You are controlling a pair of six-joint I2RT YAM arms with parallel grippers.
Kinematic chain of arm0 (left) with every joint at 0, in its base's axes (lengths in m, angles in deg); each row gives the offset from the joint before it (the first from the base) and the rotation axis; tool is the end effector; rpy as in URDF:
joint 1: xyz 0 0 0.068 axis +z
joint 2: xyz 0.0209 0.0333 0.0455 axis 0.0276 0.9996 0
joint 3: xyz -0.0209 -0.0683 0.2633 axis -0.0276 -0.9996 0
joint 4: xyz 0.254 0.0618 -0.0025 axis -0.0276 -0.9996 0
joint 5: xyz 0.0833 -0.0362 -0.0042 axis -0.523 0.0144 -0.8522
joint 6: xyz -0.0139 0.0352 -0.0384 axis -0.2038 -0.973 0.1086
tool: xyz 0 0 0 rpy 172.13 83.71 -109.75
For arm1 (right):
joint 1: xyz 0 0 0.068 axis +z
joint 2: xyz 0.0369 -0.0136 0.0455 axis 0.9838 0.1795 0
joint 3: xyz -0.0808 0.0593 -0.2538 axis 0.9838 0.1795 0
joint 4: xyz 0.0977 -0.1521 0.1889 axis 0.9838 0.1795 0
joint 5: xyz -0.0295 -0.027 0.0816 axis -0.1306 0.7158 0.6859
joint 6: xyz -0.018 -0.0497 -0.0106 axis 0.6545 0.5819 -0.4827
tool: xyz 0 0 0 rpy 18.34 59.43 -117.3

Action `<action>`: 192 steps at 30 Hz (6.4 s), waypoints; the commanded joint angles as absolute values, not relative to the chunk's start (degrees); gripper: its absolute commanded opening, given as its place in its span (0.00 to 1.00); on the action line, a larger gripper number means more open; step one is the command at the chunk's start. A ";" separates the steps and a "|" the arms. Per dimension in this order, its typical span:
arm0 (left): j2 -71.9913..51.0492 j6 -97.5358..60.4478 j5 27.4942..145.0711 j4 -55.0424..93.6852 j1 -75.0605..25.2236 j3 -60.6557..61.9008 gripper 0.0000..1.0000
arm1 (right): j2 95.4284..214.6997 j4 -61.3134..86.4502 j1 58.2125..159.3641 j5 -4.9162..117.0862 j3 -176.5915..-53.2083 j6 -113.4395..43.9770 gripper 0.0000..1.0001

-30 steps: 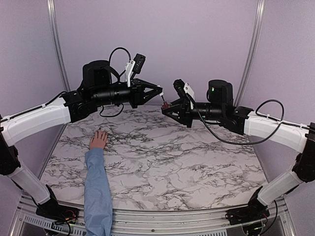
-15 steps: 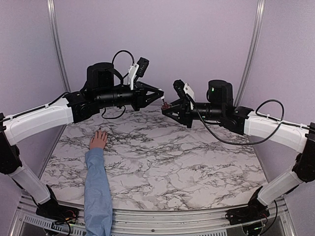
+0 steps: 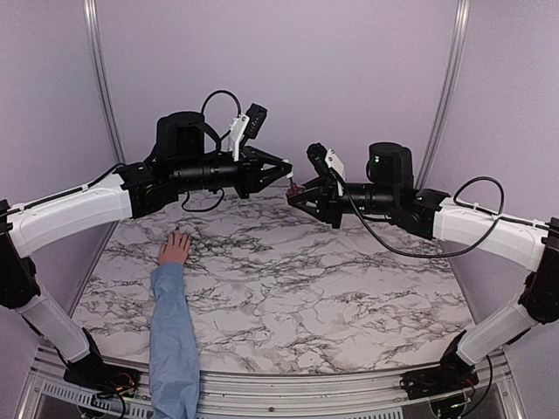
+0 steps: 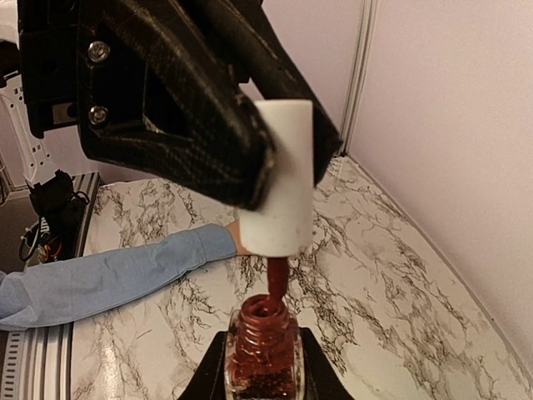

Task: Paint the nails
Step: Close the nail polish bottle, then screw the nail polish bottle.

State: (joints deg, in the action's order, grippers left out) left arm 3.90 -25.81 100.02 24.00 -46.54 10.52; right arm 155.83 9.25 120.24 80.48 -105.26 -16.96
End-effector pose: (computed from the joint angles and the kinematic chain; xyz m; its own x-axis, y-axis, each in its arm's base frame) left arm 0.2415 -0.2895 0.4024 -0.0815 -0.0137 -0.9966 0.9369 0.3400 -0.0813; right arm 0.2430 0.2329 0.3421 0.0100 -0.2035 -0.9790 -0.9594 0.2741 -0.0667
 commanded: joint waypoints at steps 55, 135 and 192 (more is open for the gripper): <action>5.34 -25.99 100.79 25.91 -47.38 8.82 0.00 | 154.84 7.30 120.10 81.29 -109.78 -17.61 0.00; 8.57 -9.06 81.21 32.53 -49.93 16.93 0.46 | 156.24 11.60 123.05 53.00 -115.09 -25.21 0.00; 6.55 -22.03 120.77 29.08 -44.41 10.04 0.00 | 154.85 9.20 124.33 87.20 -123.58 -21.52 0.00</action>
